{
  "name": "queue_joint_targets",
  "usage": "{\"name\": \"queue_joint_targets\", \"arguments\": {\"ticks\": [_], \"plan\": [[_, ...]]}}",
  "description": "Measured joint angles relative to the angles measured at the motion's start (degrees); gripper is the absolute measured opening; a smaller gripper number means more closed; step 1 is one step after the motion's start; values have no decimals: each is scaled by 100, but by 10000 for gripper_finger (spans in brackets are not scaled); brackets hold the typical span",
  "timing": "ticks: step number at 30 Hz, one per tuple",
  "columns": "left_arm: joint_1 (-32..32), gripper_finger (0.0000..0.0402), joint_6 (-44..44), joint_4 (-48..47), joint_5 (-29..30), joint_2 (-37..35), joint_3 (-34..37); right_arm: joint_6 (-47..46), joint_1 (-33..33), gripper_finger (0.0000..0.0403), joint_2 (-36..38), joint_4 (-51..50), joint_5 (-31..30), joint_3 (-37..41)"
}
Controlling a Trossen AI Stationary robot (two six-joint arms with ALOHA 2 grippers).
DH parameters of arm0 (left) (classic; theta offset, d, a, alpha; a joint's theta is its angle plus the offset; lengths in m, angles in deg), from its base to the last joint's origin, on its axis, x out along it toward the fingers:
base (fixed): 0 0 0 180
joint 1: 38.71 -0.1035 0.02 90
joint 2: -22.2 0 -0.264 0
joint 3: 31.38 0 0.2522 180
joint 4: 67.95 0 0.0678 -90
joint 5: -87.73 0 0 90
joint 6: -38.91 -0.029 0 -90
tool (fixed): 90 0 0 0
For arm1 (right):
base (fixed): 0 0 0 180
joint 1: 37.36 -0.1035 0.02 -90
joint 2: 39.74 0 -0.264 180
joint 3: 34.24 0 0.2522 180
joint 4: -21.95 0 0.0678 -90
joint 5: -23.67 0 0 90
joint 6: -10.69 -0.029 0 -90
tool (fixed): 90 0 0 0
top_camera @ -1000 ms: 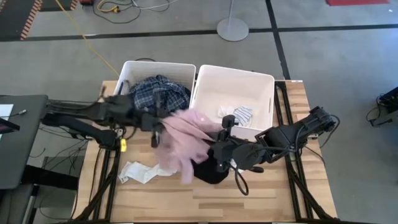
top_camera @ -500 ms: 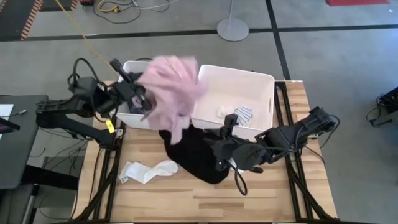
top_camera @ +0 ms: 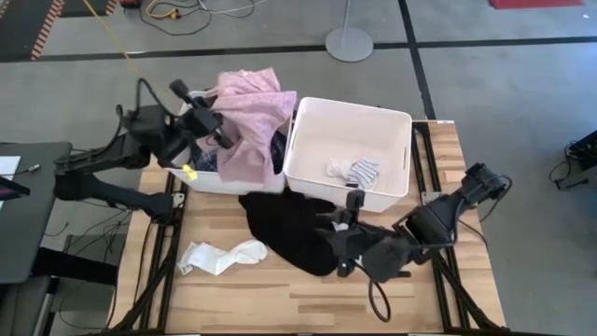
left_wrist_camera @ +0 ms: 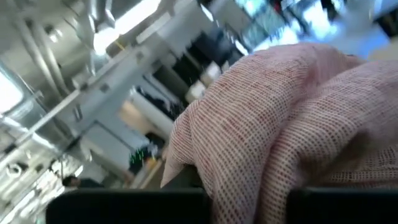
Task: Sort clothes
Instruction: Put the pink long sleeve into the left white laundry bin
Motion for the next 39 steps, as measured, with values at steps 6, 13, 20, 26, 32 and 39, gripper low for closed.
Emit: {"name": "queue_joint_targets", "arguments": {"ticks": [6, 13, 20, 26, 32, 39], "plan": [[-664, 14, 464, -790, -7, 310, 0, -578, -377, 160, 0, -331, 0, 0], [-1474, 17, 1071, -1424, -272, 938, 2, -999, -765, 159, -52, -446, 0, 0], [-2130, 21, 1935, -3165, -1007, 1848, 4, -1398, -1096, 159, -55, -537, 0, 114], [-2434, 22, 2469, -3937, -1608, 2587, 7, -1831, -1134, 159, -57, -656, 7, 398], [-2415, 41, 2637, -3753, -2028, 2714, 7, -2121, -922, 173, -57, -584, 97, 1059], [-2286, 152, 2636, -3717, -2060, 2226, 7, -2274, -398, 266, -57, 71, 530, 1812]]}}
